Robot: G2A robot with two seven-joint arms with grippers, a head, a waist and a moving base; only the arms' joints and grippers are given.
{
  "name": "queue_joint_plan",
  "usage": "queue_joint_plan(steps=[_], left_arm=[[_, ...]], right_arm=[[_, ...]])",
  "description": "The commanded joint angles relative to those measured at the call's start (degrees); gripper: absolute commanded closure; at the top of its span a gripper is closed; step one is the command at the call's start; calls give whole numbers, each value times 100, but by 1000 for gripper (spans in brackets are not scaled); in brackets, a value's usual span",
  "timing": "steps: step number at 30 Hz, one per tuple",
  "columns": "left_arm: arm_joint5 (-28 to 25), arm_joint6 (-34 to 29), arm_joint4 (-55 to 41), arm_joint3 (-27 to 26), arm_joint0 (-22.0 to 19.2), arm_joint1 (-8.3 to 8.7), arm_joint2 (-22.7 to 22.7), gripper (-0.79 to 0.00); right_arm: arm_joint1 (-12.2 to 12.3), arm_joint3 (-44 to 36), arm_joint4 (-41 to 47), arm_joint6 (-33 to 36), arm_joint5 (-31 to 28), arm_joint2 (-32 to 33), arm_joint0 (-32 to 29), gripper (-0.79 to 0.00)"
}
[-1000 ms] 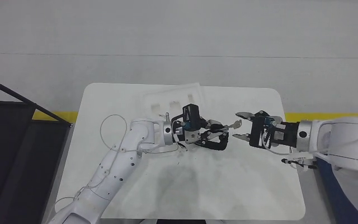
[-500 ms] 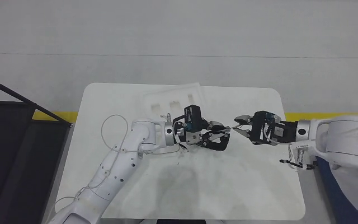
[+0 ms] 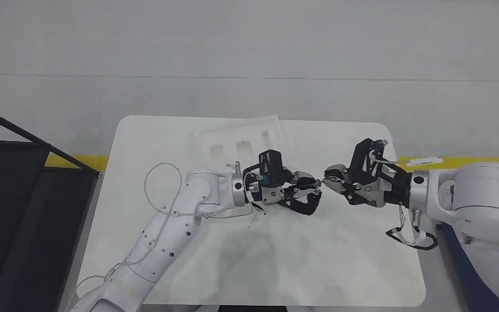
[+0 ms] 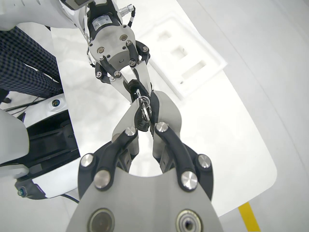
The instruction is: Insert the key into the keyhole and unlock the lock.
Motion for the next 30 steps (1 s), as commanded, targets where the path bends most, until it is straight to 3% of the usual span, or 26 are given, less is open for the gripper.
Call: queue_joint_plan(steps=[1, 6, 7, 8, 17, 28, 29, 30], left_arm=[[9, 12, 17, -6, 11, 2, 0, 0], [27, 66, 64, -10, 27, 4, 17, 0], [42, 84, 70, -6, 30, 4, 18, 0], [53, 86, 92, 7, 33, 5, 20, 0], [425, 61, 823, 220, 102, 50, -12, 0], [845, 628, 1567, 1034, 8, -43, 477, 0], [856, 668, 1589, 1108, -31, -62, 534, -25], [867, 728, 1564, 1188, -61, -83, 582, -145]], right_arm=[[3, 9, 155, 54, 132, 12, -28, 0], [8, -9, 476, 211, 402, 17, -59, 0], [9, -19, 521, 262, 440, 4, -62, -209], [10, -31, 537, 296, 463, 4, -54, -785], [24, 9, 768, -235, 839, 450, -417, -785], [40, -386, 858, -875, 1195, 1352, -1365, -785], [40, -414, 860, -881, 1201, 1413, -1432, -785], [40, -433, 872, -885, 1207, 1467, -1494, -785]])
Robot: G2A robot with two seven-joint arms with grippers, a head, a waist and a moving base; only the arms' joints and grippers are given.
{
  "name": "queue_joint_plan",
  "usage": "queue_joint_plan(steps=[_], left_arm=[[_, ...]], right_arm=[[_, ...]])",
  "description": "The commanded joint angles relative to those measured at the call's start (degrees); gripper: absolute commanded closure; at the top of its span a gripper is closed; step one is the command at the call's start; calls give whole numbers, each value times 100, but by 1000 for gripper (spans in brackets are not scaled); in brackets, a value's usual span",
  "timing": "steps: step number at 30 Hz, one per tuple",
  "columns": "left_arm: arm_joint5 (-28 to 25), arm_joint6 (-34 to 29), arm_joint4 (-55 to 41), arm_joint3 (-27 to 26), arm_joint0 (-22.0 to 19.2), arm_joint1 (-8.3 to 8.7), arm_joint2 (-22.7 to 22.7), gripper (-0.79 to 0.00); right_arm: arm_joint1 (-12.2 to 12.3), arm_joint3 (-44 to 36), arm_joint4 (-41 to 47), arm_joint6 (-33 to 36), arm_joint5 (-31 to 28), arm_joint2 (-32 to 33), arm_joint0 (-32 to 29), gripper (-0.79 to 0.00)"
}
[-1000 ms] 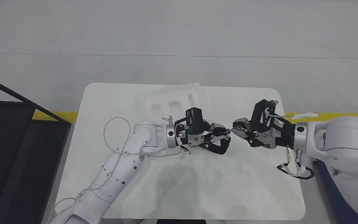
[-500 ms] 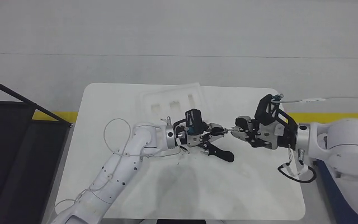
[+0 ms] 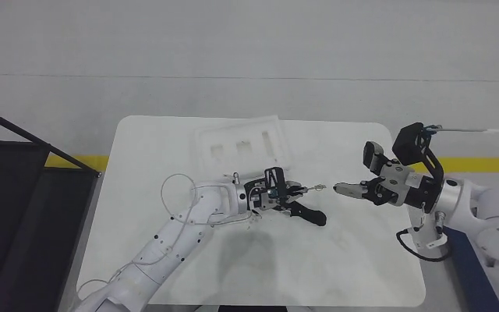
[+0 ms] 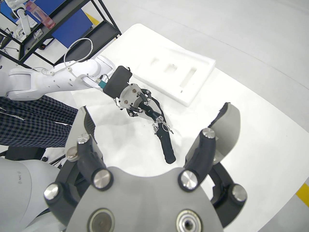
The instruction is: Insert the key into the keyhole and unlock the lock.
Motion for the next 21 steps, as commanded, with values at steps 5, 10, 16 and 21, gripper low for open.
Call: queue_joint_plan(steps=[5, 10, 16, 21], left_arm=[[-21, 208, -160, 426, -209, -112, 229, -785], [-96, 418, -361, 637, -333, -175, 287, -785], [-50, 769, -773, 378, -327, -103, -184, -785], [-519, 612, -860, -213, -234, 91, -825, -785]], right_arm=[[-6, -103, 47, -21, 41, 265, -249, -785], [-17, -146, 69, -29, 59, 363, -331, -785], [-46, -140, 127, -229, 32, 356, -339, -785], [-87, -78, 116, -604, -140, 299, -349, -785]])
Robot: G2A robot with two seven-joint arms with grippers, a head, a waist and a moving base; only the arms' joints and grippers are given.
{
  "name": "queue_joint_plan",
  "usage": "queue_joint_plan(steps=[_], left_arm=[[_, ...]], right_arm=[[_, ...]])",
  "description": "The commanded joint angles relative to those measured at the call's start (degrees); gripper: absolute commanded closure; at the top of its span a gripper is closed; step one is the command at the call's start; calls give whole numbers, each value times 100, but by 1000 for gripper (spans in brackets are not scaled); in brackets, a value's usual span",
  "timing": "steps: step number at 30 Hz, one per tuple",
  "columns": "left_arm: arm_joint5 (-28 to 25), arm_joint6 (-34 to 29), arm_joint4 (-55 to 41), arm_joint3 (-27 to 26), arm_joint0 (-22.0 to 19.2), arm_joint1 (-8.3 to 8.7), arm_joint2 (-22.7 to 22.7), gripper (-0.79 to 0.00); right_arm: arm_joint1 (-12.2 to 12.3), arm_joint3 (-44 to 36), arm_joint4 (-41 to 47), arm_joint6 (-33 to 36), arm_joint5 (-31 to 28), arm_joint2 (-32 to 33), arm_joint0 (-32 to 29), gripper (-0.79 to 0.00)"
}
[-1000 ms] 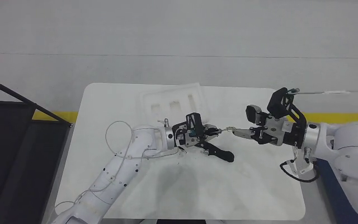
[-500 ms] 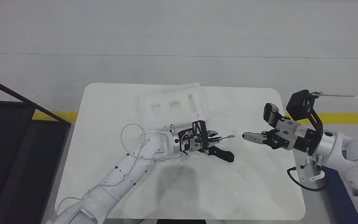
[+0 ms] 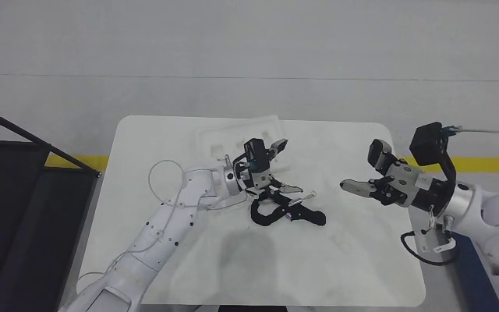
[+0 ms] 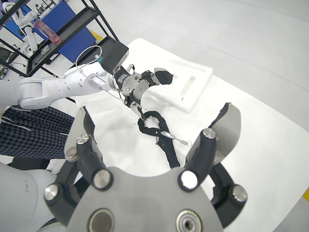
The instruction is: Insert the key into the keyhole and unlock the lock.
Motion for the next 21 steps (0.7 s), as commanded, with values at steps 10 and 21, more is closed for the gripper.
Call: queue_joint_plan(steps=[10, 21], left_arm=[[-1205, -791, -435, -1011, -95, 420, -1167, -785], [-1205, -2367, -2393, -1143, -1082, 1467, -582, -785]], right_arm=[[-63, 304, -615, -602, -1029, -173, 245, -785], [-105, 1171, -1227, -643, -1873, -675, 1225, -785]])
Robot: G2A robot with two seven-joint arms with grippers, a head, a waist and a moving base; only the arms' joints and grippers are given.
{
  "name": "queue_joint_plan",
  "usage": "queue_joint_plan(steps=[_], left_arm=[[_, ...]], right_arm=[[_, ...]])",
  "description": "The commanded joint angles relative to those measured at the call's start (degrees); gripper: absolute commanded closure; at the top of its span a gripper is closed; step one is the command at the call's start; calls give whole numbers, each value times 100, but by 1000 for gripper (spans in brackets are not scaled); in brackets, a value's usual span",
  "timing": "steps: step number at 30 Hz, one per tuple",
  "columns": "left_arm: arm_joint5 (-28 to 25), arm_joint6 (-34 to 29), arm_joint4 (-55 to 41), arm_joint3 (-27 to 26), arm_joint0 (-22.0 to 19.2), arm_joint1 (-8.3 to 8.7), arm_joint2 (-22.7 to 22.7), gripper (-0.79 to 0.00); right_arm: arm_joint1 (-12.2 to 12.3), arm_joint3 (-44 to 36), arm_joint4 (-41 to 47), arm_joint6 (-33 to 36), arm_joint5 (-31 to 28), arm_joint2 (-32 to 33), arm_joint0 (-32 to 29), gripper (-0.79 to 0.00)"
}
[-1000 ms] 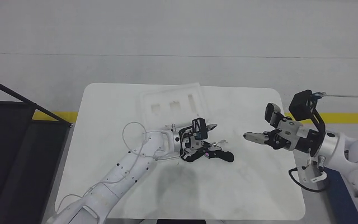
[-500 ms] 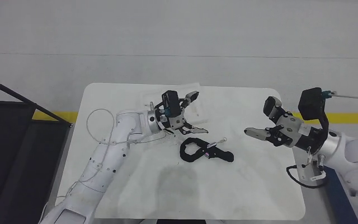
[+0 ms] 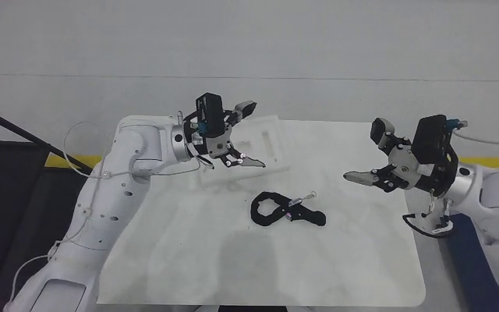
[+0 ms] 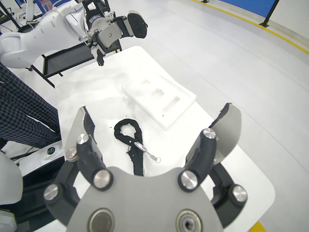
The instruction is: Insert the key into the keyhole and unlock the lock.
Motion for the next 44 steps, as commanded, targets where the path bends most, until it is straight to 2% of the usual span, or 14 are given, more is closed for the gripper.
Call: queue_joint_plan(steps=[1, 8, 44], left_arm=[[0, -403, -478, 14, -217, 225, 95, -785], [0, -927, -1465, 77, -726, 701, 451, -785], [0, -927, -1465, 77, -725, 701, 450, -785]], right_arm=[[-13, 191, -64, -49, -71, -94, 167, -785], [-50, 569, -582, -122, -276, -366, 531, -785], [-50, 569, -579, -122, -276, -366, 531, -785]])
